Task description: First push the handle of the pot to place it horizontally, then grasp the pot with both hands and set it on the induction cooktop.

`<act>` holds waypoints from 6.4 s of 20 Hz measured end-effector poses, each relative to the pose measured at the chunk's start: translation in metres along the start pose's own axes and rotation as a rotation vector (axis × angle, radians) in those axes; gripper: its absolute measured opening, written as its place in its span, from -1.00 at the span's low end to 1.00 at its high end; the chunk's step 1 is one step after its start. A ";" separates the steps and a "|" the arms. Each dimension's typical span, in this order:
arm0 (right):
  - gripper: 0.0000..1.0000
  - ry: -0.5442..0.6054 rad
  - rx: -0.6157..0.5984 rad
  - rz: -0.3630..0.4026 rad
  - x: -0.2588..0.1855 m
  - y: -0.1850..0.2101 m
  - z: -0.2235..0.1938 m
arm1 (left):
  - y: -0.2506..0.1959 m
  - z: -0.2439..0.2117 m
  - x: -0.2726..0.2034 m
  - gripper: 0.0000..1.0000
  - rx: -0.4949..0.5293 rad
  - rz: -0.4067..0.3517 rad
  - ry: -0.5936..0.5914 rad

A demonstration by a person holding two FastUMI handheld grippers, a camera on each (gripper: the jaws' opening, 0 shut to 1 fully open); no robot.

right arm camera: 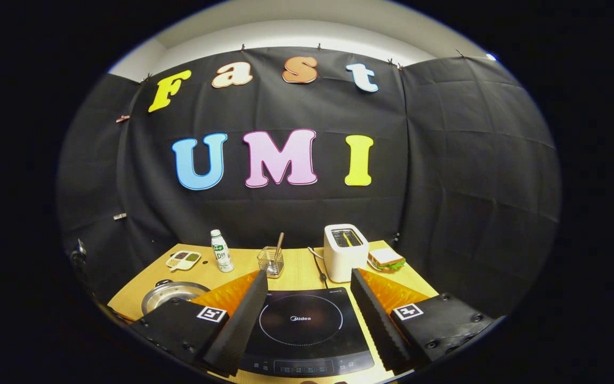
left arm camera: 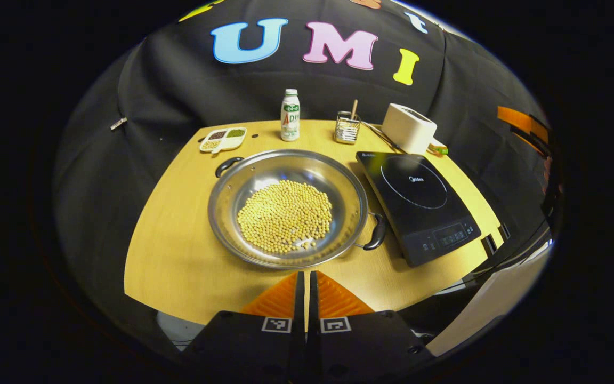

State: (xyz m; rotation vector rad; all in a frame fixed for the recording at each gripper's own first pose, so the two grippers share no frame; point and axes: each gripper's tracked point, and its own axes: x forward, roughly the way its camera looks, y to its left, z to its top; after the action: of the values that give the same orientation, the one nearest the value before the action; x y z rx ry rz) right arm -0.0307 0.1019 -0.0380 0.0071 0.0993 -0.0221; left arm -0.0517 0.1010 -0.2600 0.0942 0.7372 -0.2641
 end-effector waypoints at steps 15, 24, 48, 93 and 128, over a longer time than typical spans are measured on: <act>0.97 0.022 0.036 -0.009 0.031 -0.070 -0.004 | -0.069 -0.007 0.092 -0.89 0.136 -0.032 0.252; 0.97 -0.061 -0.043 0.016 0.031 -0.078 0.007 | -0.090 0.008 0.116 -0.90 0.129 -0.043 0.271; 0.97 -0.008 -0.068 -0.062 0.031 -0.110 -0.006 | -0.114 0.094 0.180 -0.90 0.183 -0.088 0.206; 0.98 0.411 -0.031 0.295 0.083 0.188 -0.133 | 0.184 0.090 0.017 0.91 -0.305 0.132 -0.374; 0.53 0.777 0.043 0.247 0.175 0.244 -0.314 | 0.217 0.102 0.195 0.34 -0.214 -0.014 -0.101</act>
State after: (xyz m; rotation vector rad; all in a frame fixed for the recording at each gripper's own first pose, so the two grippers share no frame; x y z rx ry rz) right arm 0.1177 0.3442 -0.3660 0.0709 0.8742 0.2281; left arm 0.2117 0.2519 -0.3180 -0.1271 0.6619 -0.2004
